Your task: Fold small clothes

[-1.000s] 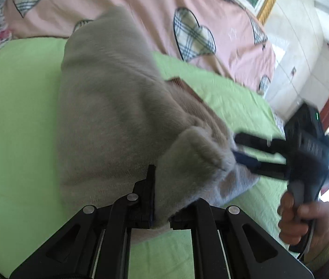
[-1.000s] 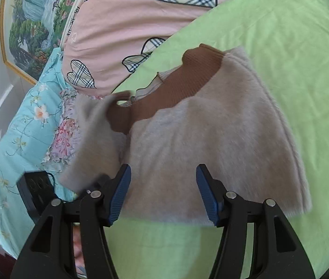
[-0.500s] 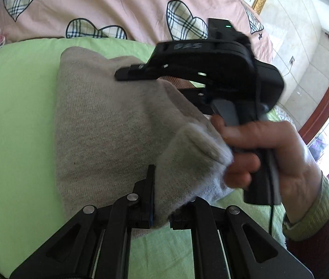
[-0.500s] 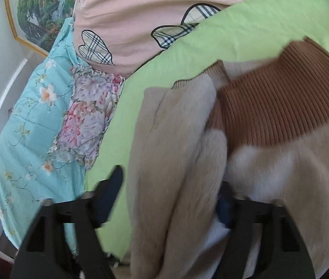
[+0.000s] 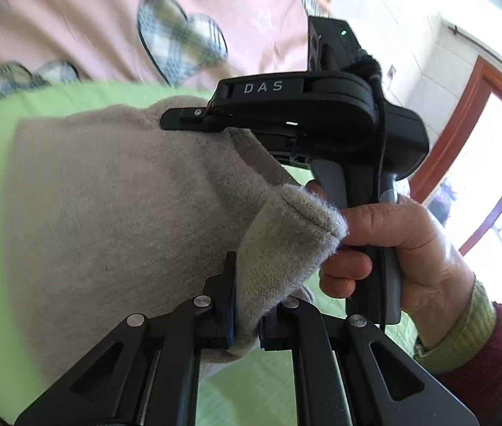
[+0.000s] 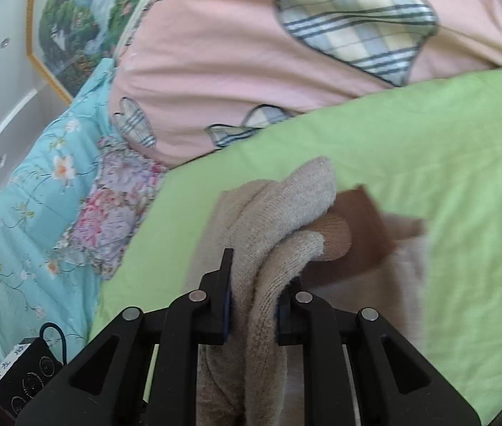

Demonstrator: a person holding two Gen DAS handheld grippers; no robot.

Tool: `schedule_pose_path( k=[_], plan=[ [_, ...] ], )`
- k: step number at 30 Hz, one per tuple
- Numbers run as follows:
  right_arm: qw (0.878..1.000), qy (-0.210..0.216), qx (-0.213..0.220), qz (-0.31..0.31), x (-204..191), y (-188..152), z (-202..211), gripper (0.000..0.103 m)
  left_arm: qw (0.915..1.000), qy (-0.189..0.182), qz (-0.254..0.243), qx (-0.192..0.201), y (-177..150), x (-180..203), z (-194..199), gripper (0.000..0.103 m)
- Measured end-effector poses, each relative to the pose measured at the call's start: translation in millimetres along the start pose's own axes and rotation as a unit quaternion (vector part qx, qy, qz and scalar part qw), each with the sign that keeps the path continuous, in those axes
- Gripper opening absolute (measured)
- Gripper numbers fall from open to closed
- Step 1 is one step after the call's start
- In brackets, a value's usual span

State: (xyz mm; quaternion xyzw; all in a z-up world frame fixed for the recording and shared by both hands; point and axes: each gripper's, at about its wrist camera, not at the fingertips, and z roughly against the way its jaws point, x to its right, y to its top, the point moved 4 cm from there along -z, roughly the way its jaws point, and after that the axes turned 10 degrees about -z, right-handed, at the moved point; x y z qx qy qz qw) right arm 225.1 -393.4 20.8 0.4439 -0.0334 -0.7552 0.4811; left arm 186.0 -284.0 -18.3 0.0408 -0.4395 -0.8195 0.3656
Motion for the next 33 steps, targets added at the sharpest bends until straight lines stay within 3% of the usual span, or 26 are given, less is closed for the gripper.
schedule_pose_path(
  k=[6,14,18,20,23,25,27,30,33],
  plan=[
    [0.999,-0.011,-0.011,-0.039,58,-13,-6,0.018,0.9991,0.003,0.007,-0.041,-19,-2,-39,0.008],
    [0.999,-0.045,-0.014,0.001,57,-17,-8,0.023,0.9984,0.000,0.017,-0.055,-22,-5,-45,0.013],
    [0.999,-0.049,-0.006,-0.008,57,-23,3,0.028,0.9979,-0.007,0.028,-0.058,-24,-3,-34,0.023],
    [0.998,-0.056,-0.004,-0.009,57,-27,9,0.033,0.9976,-0.013,0.034,-0.059,-29,-3,-25,0.027],
    [0.998,-0.057,-0.001,-0.016,57,-33,20,0.057,0.9975,-0.021,0.035,-0.057,-32,-1,-4,0.030],
    [0.999,-0.051,0.000,-0.018,56,-36,26,0.072,0.9981,-0.020,0.034,-0.046,-34,-3,14,0.042],
    [0.999,-0.047,-0.005,-0.016,54,-41,30,0.077,0.9988,-0.004,0.041,-0.026,-32,-13,38,0.065],
    [0.999,-0.043,-0.019,-0.016,54,-49,30,0.081,0.9977,0.018,0.066,0.003,-22,-40,65,0.077],
    [0.998,-0.045,-0.030,-0.018,58,-54,25,0.084,0.9944,0.037,0.098,0.011,-6,-77,68,0.082]
  ],
)
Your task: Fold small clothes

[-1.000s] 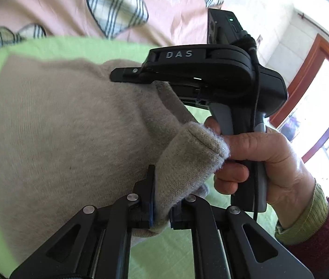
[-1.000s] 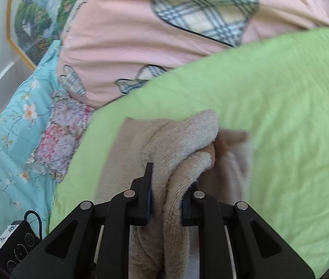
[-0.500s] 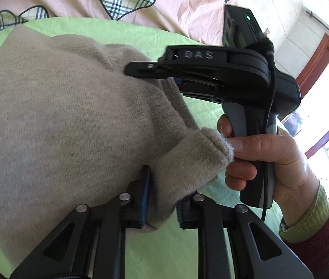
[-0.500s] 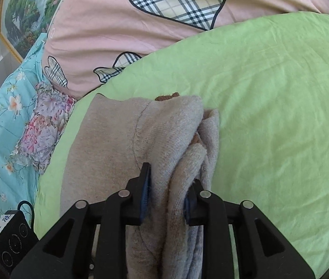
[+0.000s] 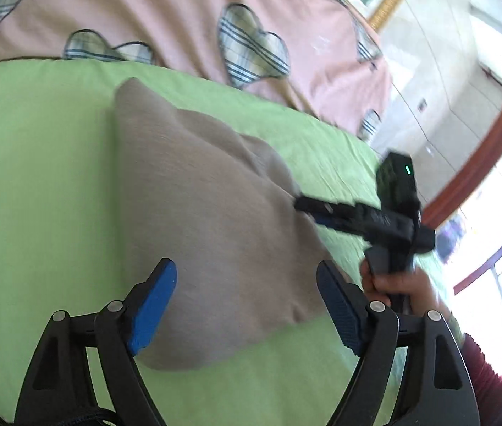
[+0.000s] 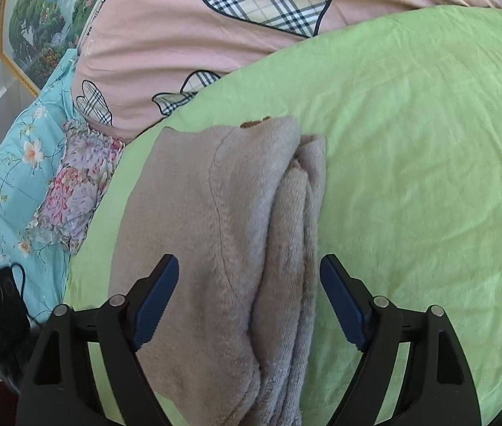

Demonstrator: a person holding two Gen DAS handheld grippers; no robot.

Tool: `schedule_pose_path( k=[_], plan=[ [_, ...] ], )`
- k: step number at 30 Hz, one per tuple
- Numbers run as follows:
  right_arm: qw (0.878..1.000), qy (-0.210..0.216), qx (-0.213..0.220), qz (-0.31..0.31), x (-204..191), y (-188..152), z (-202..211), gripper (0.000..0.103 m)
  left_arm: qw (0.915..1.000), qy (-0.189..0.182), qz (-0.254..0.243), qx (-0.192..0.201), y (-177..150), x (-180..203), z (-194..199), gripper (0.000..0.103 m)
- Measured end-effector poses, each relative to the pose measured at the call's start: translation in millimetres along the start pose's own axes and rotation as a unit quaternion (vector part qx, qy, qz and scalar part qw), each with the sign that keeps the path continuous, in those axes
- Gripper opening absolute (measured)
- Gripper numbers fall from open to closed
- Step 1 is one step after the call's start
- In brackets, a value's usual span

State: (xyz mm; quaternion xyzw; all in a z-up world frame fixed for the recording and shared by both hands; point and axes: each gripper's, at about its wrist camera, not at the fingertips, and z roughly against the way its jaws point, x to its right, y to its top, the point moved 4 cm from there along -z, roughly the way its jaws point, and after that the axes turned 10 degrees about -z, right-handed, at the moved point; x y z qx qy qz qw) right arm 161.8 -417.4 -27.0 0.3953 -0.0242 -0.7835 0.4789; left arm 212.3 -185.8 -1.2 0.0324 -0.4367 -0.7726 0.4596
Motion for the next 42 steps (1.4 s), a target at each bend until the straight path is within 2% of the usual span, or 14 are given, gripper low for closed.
schedule_pose_path(
  k=[5,10,13,14,16,17,18,19,21,23,29,36,39,42],
  plan=[
    [1.000,0.003,-0.014,-0.020,8,-2,-12,0.085,0.9972,0.007,0.073,-0.019,17,-56,-21,0.082],
    [1.000,0.006,-0.020,-0.021,8,-1,-21,0.085,0.9945,-0.007,0.095,-0.042,17,-80,-51,0.082],
    [0.999,0.001,-0.023,-0.023,7,-1,-28,0.085,0.9913,-0.030,0.115,-0.056,12,-93,-75,0.084],
    [0.999,0.000,-0.025,-0.023,7,-1,-30,0.085,0.9903,-0.037,0.122,-0.055,9,-95,-82,0.083],
    [0.999,0.003,-0.029,-0.027,6,-2,-35,0.084,0.9885,-0.056,0.131,-0.051,7,-97,-90,0.074],
    [0.999,0.006,-0.030,-0.030,5,-2,-37,0.081,0.9871,-0.074,0.133,-0.048,6,-95,-91,0.060],
    [0.998,0.015,-0.034,-0.041,5,-3,-40,0.062,0.9871,-0.077,0.132,-0.047,6,-94,-91,0.056],
    [0.998,0.018,-0.038,-0.053,5,-4,-42,0.051,0.9886,-0.073,0.124,-0.043,8,-90,-88,0.053],
    [0.998,0.005,-0.028,-0.048,-2,-6,-39,0.043,0.9923,-0.064,0.099,-0.039,12,-80,-81,0.043],
    [0.999,0.001,-0.016,-0.045,-11,-10,-31,0.039,0.9936,-0.061,0.087,-0.040,15,-73,-67,0.040],
    [0.997,0.067,-0.008,-0.029,-67,-47,-6,0.036,0.9958,-0.064,0.063,-0.017,-4,-74,23,0.040],
    [0.991,0.129,-0.038,0.009,-138,-128,-20,0.036,0.9985,-0.014,0.054,0.005,-68,-89,132,0.040],
    [0.990,0.128,-0.057,0.028,-161,-157,-39,0.036,0.9975,0.006,0.070,0.010,-96,-103,152,0.040],
    [0.990,0.118,-0.074,0.037,-170,-173,-56,0.036,0.9948,0.009,0.102,0.007,-125,-121,160,0.040]
  ],
)
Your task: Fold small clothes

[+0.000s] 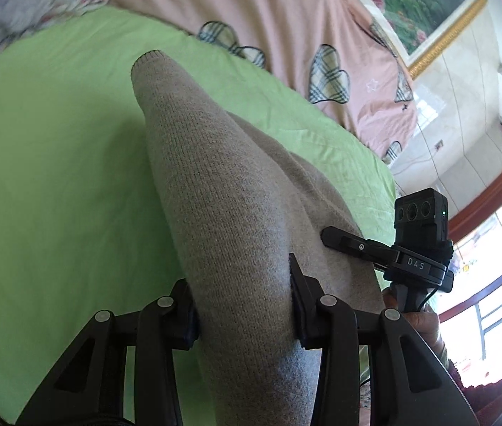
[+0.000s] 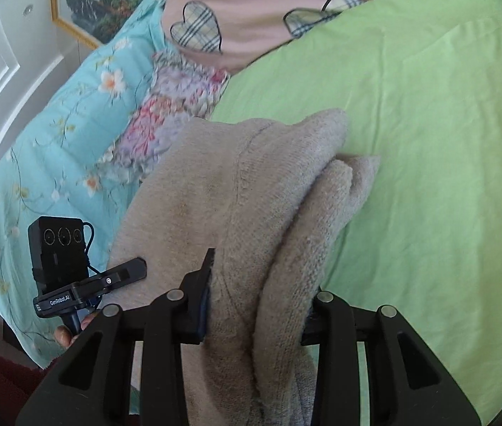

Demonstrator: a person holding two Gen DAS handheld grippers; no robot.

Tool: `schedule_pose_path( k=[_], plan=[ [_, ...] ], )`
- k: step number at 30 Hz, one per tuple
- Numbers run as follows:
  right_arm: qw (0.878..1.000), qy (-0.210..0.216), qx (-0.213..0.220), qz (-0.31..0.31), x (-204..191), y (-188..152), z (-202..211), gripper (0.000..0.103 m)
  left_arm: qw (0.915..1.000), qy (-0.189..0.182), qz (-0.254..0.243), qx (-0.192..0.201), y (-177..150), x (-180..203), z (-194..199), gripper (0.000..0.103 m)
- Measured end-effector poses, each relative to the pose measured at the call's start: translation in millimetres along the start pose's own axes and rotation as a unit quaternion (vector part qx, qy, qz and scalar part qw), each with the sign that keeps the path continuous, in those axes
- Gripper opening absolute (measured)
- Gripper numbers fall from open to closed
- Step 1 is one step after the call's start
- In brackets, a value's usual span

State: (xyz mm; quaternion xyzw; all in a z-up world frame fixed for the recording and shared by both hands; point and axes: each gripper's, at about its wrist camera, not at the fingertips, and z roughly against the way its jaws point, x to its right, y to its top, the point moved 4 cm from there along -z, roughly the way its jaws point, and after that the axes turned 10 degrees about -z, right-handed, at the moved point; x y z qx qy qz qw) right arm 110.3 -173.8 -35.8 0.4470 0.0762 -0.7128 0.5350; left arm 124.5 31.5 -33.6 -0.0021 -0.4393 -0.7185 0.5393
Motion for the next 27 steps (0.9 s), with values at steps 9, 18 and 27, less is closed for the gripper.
schedule_pose_path(
  k=[9,18,27],
  plan=[
    [0.998,-0.034,-0.009,-0.049,25,-7,-11,0.068,0.9995,0.005,0.031,-0.007,-18,-24,-6,0.072],
    [0.996,-0.052,0.070,-0.026,7,40,30,0.069,0.9972,0.035,0.066,0.004,17,-55,-5,0.082],
    [0.997,-0.064,0.029,0.019,-14,65,-26,0.010,0.9960,0.063,0.064,0.003,0,-54,-2,0.049]
  ],
)
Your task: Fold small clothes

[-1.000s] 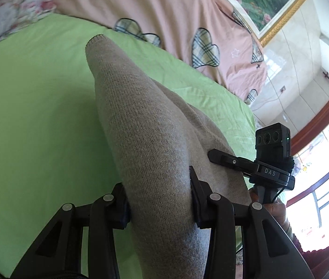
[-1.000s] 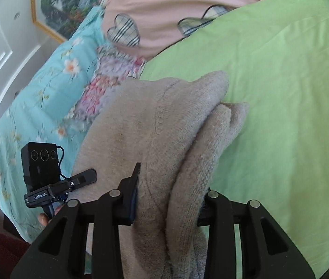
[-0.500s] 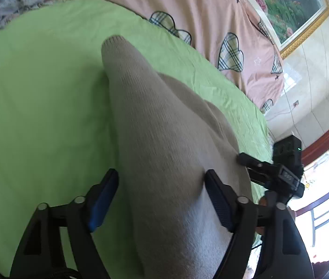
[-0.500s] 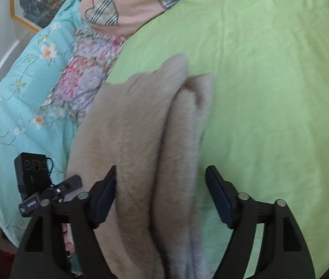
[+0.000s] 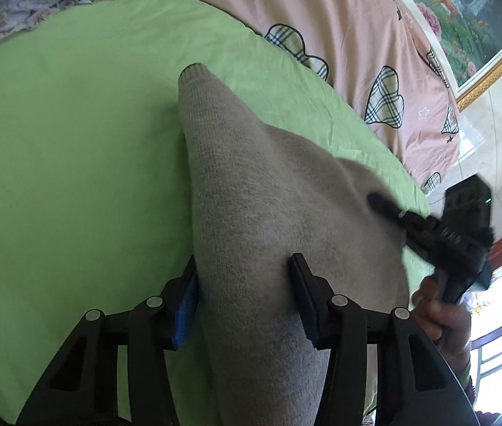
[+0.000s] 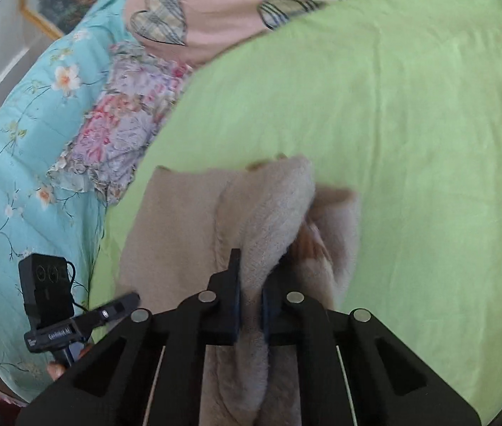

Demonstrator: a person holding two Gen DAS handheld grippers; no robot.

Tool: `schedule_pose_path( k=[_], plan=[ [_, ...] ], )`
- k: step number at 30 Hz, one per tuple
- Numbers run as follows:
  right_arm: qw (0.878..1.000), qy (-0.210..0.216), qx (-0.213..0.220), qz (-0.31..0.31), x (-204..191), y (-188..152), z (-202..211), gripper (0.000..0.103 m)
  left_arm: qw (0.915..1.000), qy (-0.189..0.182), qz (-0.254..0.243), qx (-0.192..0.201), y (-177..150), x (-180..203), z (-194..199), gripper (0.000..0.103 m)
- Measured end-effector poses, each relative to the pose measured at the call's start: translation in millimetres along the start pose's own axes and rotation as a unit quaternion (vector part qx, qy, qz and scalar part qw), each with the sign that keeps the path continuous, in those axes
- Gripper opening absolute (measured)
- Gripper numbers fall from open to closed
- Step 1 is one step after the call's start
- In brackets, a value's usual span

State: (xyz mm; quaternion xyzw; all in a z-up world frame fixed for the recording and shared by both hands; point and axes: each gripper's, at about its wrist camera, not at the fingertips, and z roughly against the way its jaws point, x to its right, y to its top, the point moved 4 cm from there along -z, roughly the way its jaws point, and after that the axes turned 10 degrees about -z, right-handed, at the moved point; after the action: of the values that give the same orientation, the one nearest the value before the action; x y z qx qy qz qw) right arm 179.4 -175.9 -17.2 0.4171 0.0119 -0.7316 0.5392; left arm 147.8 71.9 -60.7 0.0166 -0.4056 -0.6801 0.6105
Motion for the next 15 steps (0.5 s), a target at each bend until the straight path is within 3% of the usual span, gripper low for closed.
schedule_pose_path(
  k=[1,4,6,9,10,12,15],
  plan=[
    [1.000,0.008,0.011,0.015,-10,4,5,0.009,1.0000,0.003,-0.003,0.000,1,0,3,0.050],
    [0.998,-0.005,0.025,0.063,-27,12,11,0.009,0.9997,0.019,-0.009,-0.009,14,-3,3,0.064],
    [0.999,-0.016,0.012,0.047,-11,15,2,0.009,0.9994,0.032,-0.009,-0.011,28,-10,-3,0.072],
    [1.000,-0.029,0.000,0.004,24,15,-7,0.009,0.9988,0.044,-0.015,-0.017,54,-19,-23,0.073],
    [1.000,-0.030,-0.002,-0.005,31,12,-9,0.009,0.9984,0.050,-0.017,-0.021,60,-21,-29,0.071],
    [0.999,-0.034,-0.008,-0.013,41,5,-11,0.009,0.9957,0.082,-0.031,-0.028,70,-26,-44,0.053],
    [0.999,-0.035,-0.011,-0.018,45,-2,-15,0.009,0.9938,0.096,-0.036,-0.043,78,-29,-64,0.048]
  ],
)
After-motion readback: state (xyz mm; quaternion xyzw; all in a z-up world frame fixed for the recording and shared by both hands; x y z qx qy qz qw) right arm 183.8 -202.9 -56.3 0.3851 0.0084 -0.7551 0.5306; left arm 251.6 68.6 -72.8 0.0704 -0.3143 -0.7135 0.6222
